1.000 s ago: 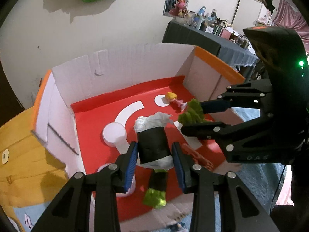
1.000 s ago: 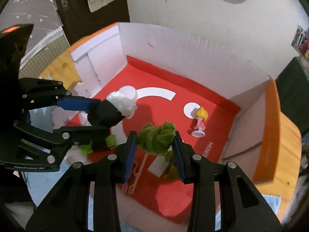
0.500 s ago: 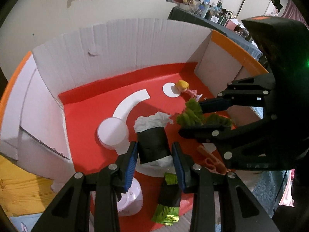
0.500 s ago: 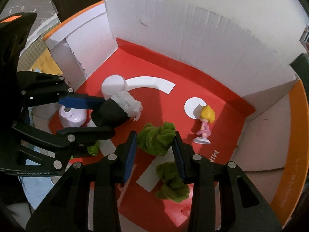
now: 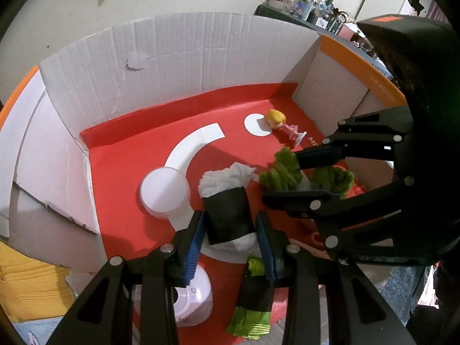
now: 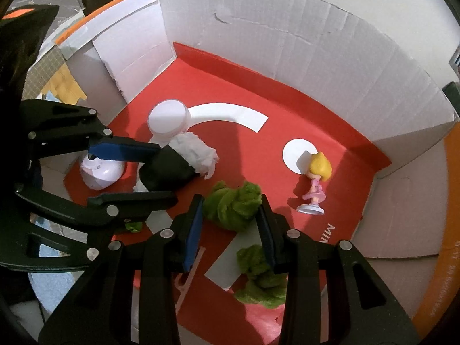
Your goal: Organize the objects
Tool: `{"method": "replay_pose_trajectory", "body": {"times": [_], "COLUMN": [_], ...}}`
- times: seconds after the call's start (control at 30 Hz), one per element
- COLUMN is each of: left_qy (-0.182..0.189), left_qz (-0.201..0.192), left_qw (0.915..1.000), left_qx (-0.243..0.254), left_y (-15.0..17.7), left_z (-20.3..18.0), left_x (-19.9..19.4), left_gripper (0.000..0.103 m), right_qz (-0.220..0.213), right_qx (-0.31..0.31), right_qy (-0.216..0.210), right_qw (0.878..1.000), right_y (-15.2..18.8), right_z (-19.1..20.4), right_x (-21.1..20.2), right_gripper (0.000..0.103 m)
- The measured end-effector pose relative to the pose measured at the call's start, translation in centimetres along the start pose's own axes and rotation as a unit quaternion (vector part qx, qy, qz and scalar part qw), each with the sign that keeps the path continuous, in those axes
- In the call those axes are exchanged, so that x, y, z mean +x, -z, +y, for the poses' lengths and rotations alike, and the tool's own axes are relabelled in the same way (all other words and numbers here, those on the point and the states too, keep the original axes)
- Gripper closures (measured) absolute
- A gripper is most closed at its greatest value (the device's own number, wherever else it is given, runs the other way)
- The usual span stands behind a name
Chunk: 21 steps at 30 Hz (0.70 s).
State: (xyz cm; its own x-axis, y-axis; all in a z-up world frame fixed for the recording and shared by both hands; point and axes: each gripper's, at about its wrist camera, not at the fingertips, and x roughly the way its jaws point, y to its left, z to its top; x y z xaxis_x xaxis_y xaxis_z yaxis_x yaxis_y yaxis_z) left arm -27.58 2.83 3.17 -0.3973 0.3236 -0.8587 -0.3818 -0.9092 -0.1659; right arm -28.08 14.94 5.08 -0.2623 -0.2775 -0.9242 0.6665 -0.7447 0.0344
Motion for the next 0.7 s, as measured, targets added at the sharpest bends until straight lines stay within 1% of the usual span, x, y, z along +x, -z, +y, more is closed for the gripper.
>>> {"method": "replay_pose_trajectory", "body": {"times": [0.3, 0.47, 0.57, 0.7], "left_qy": [0.004, 0.005, 0.004, 0.004], "left_qz": [0.002, 0.001, -0.001, -0.003], "left_qw": [1.0000, 1.0000, 1.0000, 1.0000], "left_qx": [-0.007, -0.008, -0.008, -0.008], "left_y": [-0.1, 0.0, 0.1, 0.0], "left_z": [0.1, 0.3, 0.3, 0.3], "left_x": [-0.1, -0.8, -0.9, -1.2], "left_gripper": [0.065, 0.064, 0.060, 0.060], "right_qz": [0.007, 0.006, 0.004, 0.001], "right_qx": [0.001, 0.000, 0.002, 0.003], "right_qy": [0.001, 0.009, 0.013, 0.013], "right_qw": [1.000, 1.000, 1.000, 1.000], "right_y": [0.4, 0.6, 0.8, 1.0], "right_z": [-0.2, -0.2, -0.4, -0.5], "right_x": [-0.2, -0.6, -0.9, -1.3], "right_gripper": [0.067, 0.063, 0.059, 0.058]}}
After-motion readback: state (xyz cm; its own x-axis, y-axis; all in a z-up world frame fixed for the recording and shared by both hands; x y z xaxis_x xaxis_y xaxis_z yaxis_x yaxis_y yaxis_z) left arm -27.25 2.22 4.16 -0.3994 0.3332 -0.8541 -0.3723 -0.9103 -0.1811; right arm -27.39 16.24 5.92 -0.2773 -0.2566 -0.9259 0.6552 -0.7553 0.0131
